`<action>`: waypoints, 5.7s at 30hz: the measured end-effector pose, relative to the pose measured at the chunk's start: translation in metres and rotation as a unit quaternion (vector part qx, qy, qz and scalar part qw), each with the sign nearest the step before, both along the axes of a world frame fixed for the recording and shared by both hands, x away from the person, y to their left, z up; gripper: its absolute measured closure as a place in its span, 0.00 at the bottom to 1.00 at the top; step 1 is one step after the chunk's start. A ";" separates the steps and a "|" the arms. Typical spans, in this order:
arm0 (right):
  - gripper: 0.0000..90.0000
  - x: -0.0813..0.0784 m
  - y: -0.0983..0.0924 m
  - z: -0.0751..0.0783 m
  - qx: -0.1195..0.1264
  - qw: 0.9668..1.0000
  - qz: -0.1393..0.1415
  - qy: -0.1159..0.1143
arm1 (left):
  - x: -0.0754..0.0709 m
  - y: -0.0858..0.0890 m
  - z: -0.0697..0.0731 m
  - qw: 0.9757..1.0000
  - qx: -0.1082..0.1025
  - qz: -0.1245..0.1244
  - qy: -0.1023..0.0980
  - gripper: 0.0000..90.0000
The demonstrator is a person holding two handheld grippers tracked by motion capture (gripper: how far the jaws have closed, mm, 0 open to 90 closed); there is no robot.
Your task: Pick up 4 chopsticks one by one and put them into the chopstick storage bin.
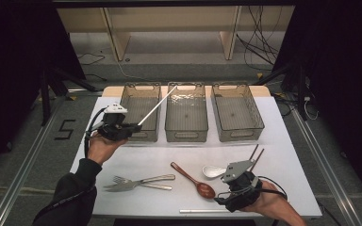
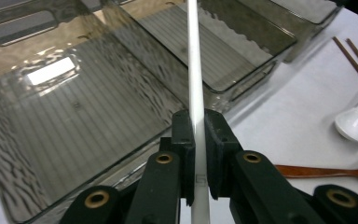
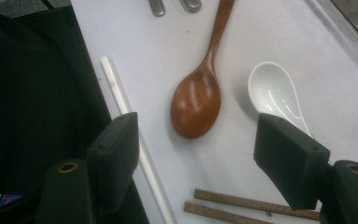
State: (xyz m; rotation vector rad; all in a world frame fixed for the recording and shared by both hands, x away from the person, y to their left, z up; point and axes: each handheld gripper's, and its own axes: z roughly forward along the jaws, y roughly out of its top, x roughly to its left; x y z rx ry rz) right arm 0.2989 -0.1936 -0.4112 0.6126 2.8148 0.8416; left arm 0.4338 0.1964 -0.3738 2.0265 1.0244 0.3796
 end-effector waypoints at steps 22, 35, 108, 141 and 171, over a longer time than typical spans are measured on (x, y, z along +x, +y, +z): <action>0.35 -0.002 0.000 -0.001 -0.003 1.000 0.003 0.008 | 0.048 0.014 -0.012 0.997 0.018 0.063 0.032 0.92; 0.35 -0.001 0.000 -0.002 -0.005 1.000 0.007 0.008 | 0.069 0.028 -0.023 0.994 0.014 0.098 0.055 0.92; 0.41 -0.006 0.013 -0.020 -0.086 0.995 0.030 0.046 | -0.071 -0.019 -0.022 0.995 -0.074 -0.061 0.001 0.16; 0.84 -0.012 0.030 -0.039 -0.171 0.979 0.083 0.068 | -0.100 -0.029 -0.022 0.995 -0.062 -0.080 -0.027 0.16; 0.95 -0.015 0.038 -0.041 -0.197 0.969 0.136 0.054 | -0.099 -0.037 -0.029 0.993 -0.041 -0.113 -0.015 0.17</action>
